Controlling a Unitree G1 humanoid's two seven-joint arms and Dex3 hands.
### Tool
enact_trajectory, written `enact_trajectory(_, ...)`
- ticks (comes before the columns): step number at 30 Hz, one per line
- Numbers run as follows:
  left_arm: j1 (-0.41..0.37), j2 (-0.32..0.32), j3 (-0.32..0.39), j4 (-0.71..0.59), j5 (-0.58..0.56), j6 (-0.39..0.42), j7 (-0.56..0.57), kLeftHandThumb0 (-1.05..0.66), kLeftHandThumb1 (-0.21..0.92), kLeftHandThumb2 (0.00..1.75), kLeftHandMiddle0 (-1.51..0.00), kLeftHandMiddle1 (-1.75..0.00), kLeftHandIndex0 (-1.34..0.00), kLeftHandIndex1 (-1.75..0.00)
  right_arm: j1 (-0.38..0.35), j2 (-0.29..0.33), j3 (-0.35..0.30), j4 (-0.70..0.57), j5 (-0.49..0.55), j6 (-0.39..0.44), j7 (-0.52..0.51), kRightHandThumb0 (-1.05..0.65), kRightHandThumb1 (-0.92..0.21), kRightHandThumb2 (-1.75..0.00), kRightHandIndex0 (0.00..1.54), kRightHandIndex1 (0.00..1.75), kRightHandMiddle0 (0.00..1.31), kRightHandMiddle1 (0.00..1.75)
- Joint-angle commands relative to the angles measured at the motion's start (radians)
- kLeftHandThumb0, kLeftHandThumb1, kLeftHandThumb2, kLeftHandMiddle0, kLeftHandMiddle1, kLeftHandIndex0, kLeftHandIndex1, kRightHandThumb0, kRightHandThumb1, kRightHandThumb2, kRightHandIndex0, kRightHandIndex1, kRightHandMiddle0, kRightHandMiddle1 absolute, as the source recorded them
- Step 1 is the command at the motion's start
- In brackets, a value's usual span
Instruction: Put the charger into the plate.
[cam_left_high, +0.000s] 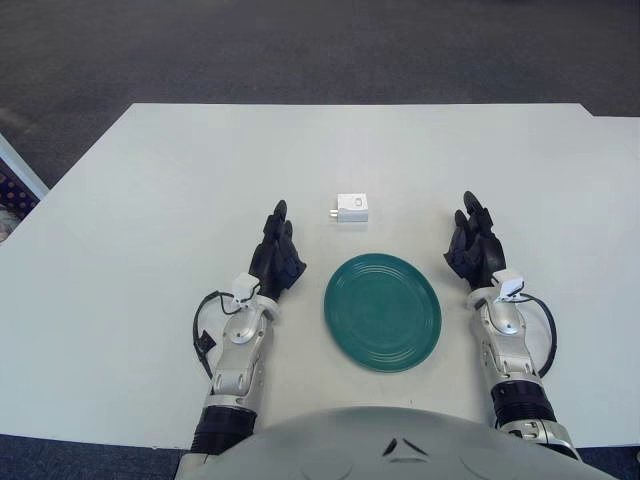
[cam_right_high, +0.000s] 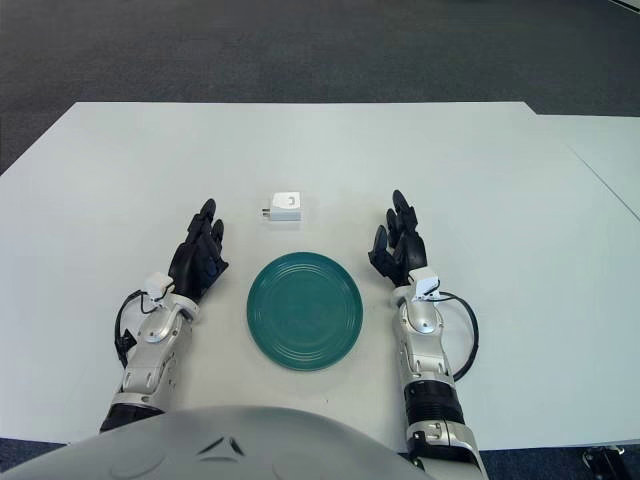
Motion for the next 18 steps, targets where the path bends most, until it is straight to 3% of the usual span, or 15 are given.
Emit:
enact_trajectory(1, 0.014, 0.0, 0.007, 0.016, -0.02, 0.015, -0.016, -1.05, 0.92, 1.0, 0.0, 0.0, 0.0, -0.02, 0.086, 0.011, 0.014, 0.068, -0.013, 0.119, 0.002, -0.6, -0.92, -0.9, 0.03, 0.0, 0.0, 0.13)
enact_trajectory(18, -0.009, 0.003, 0.017, 0.035, -0.028, 0.02, -0.007, -1.05, 0.92, 1.02, 0.0, 0.0, -0.01, -0.03, 0.078, 0.016, 0.009, 0.082, -0.006, 0.123, 0.0, -0.59, -0.92, -0.91, 0.05, 0.0, 0.0, 0.17)
